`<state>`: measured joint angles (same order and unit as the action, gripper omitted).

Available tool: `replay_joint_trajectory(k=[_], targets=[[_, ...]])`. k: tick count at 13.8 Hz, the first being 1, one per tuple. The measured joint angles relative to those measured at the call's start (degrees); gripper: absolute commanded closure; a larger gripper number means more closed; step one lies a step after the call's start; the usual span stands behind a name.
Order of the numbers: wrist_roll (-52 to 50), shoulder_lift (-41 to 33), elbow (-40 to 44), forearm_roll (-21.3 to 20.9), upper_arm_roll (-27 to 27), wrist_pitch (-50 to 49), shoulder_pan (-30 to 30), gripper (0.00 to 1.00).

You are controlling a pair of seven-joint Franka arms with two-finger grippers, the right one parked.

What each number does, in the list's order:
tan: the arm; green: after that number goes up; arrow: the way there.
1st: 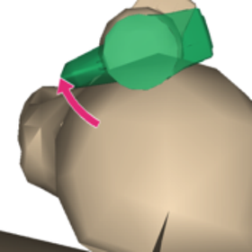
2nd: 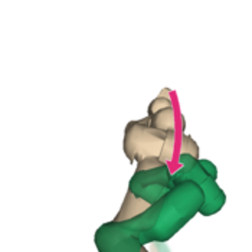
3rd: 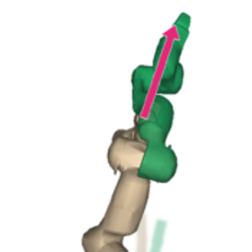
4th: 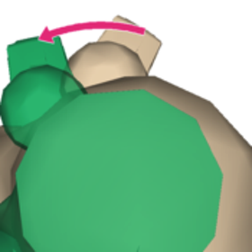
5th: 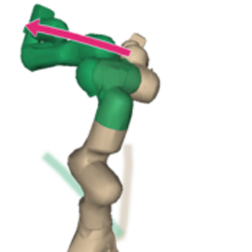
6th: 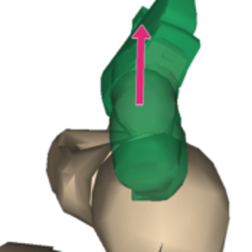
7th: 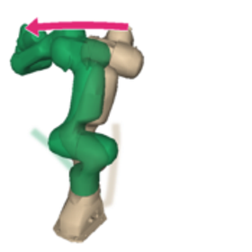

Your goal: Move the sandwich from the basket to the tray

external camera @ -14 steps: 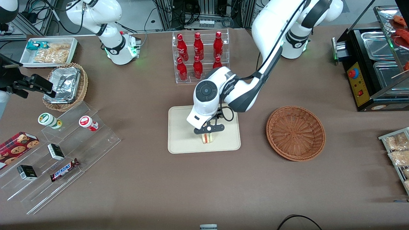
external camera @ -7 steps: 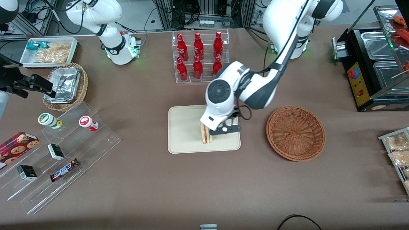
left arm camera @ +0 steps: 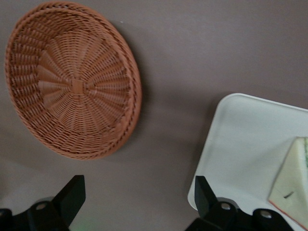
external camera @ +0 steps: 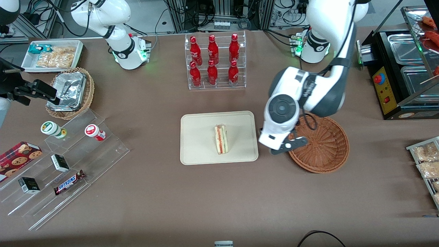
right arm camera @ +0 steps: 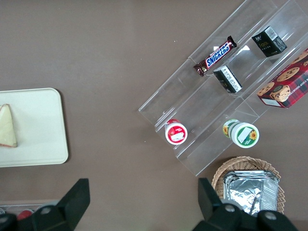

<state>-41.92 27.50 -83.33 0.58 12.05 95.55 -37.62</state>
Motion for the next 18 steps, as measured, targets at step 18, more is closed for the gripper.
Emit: replay_joint_trajectory(k=[18], targets=[[31.09,-19.52,-8.35,-1.22,-16.86,-9.38,34.63,0.0]])
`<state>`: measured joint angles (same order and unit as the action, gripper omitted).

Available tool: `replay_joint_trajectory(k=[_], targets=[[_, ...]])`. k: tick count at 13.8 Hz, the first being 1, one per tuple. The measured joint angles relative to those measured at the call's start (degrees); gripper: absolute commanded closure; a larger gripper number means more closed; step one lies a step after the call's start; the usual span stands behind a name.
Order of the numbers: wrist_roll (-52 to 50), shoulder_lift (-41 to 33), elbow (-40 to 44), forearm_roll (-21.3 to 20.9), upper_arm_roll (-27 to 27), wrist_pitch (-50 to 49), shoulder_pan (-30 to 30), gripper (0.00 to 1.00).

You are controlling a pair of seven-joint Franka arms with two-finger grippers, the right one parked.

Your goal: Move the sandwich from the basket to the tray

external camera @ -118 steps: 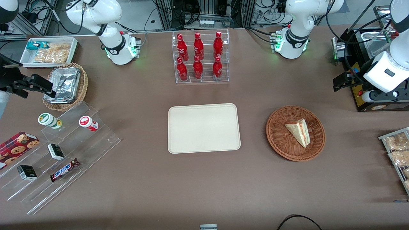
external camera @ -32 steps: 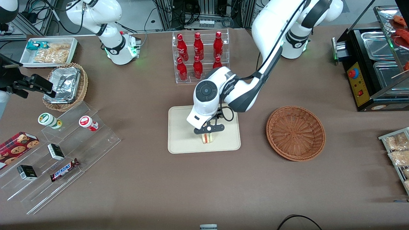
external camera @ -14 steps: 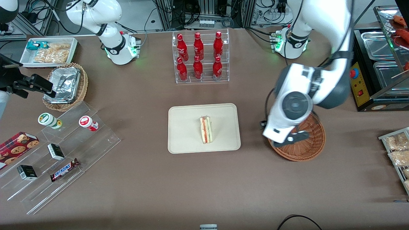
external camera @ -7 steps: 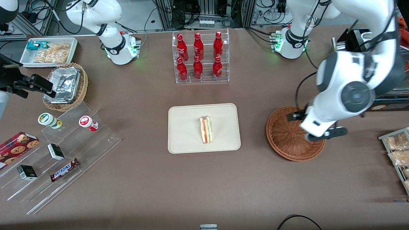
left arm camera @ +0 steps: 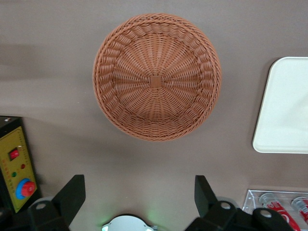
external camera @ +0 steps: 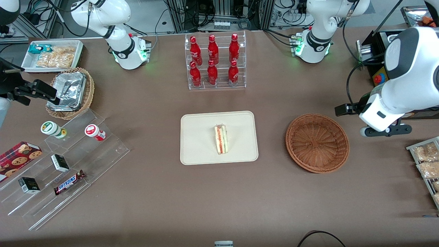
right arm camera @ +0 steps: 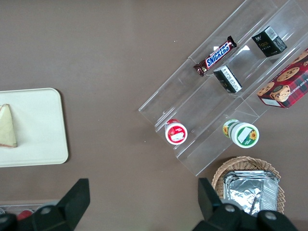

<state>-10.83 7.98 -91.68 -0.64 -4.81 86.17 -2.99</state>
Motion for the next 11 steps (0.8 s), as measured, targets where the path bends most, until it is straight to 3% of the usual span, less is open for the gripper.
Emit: replay_joint_trajectory(k=[3,8,11], targets=[[0.91,-2.0,-0.02,-1.59,-7.98,-0.99,7.74,0.0],[6.29,-5.79,-0.02,-1.69,-8.78,-2.39,11.1,0.0],[6.33,-5.77,-0.37,-1.68,-8.33,1.79,11.09,0.0]])
